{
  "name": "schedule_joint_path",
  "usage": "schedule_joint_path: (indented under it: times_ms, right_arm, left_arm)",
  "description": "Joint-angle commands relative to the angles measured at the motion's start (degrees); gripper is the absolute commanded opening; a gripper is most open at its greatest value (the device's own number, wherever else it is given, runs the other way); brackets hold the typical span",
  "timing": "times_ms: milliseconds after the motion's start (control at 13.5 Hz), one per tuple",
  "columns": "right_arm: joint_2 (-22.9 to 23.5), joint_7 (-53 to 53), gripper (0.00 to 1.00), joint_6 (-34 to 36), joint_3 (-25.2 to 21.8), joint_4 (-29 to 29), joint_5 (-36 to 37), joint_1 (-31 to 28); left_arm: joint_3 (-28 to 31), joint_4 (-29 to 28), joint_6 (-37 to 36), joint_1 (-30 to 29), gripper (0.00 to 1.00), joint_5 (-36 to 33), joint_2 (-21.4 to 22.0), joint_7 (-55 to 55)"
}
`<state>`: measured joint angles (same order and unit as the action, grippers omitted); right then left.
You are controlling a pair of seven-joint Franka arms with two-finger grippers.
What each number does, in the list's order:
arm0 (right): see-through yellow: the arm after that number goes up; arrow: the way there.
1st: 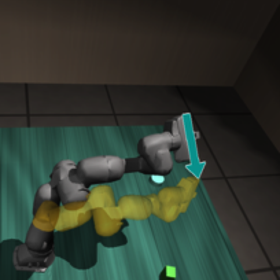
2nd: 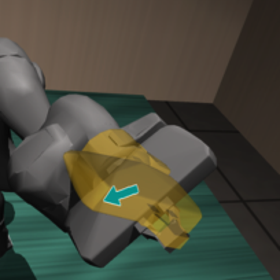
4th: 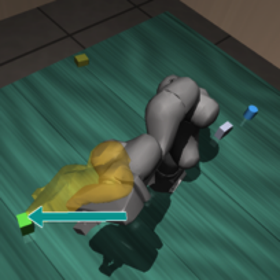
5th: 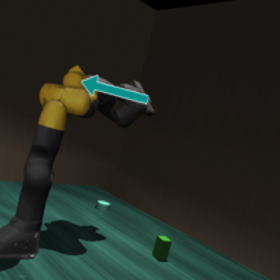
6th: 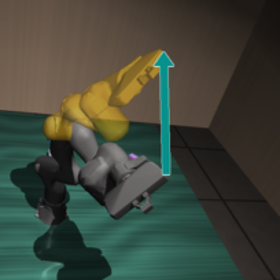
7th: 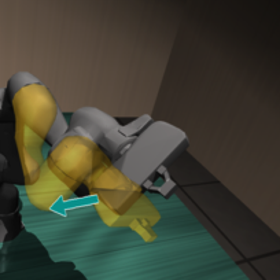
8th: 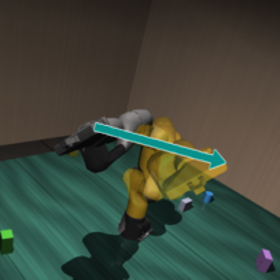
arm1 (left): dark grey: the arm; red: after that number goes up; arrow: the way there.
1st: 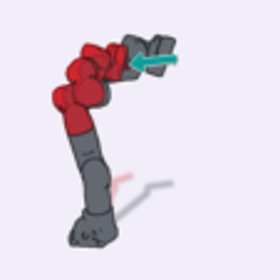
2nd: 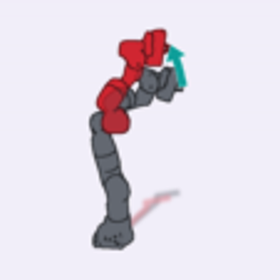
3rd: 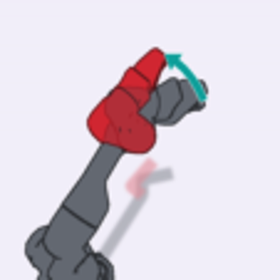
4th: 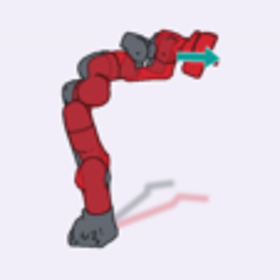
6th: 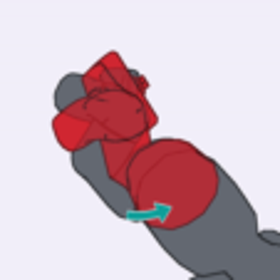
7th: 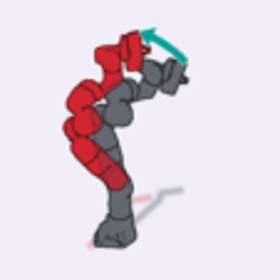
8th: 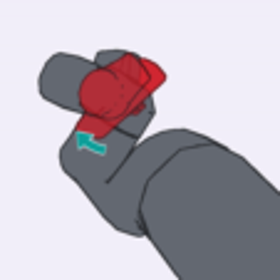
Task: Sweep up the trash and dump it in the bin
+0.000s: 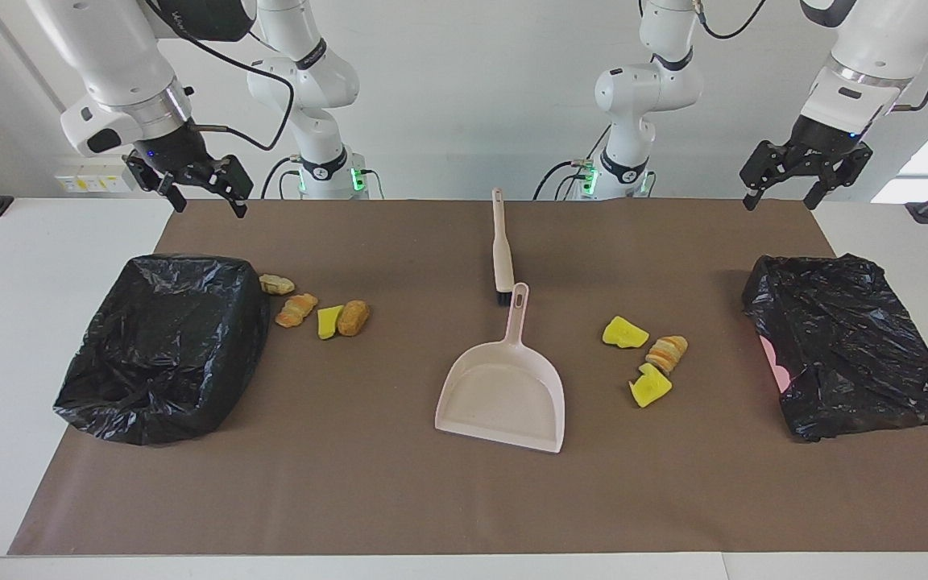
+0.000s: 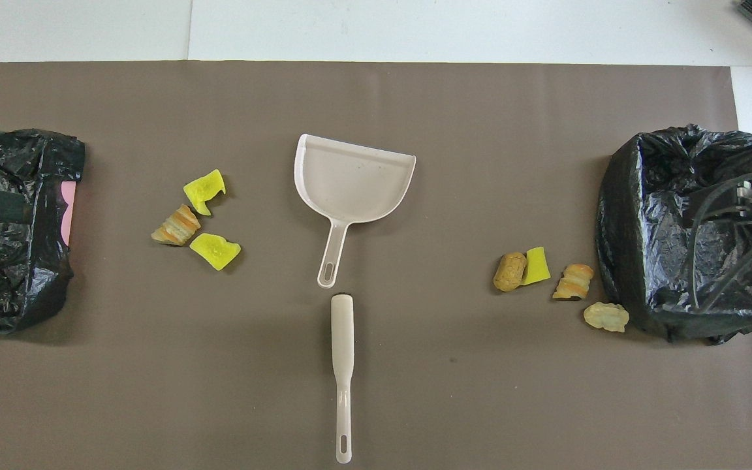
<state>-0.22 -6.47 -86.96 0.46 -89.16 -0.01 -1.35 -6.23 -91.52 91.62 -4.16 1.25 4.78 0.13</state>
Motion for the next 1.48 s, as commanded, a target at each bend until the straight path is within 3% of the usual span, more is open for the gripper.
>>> schedule_joint_path:
  times_ms: [0, 594, 1113, 1187, 1410]
  right_arm:
    - [-3.66, 4.68, 1.00, -3.66, 0.33, -6.03, -1.13, -0.32]
    - [1.79, 7.61, 1.00, -4.18, 1.74, -0.84, -0.95, 0.65]
    - [8.64, 7.35, 1.00, -7.26, 1.74, 2.76, -0.07, 6.97]
    - [9.70, 7.18, 1.00, -7.35, 1.74, 2.85, 0.01, 8.89]
    - [12.51, 7.09, 1.00, -9.62, 1.74, 2.76, -0.08, 14.52]
  left_arm:
    - [0.08, -0.42, -0.74, 0.30, 1.00, 0.51, 0.93, -0.21]
    - [-4.31, -0.76, -0.92, 0.56, 1.00, -0.02, 1.28, -0.65]
    - [-4.67, -8.66, -1.54, 2.05, 1.00, 0.68, 5.41, -5.32]
    - [-4.93, -10.07, -1.45, 2.75, 1.00, 0.68, 5.41, -5.83]
    - [-5.20, -16.91, -1.10, 12.57, 1.00, 0.86, 6.99, -9.85]
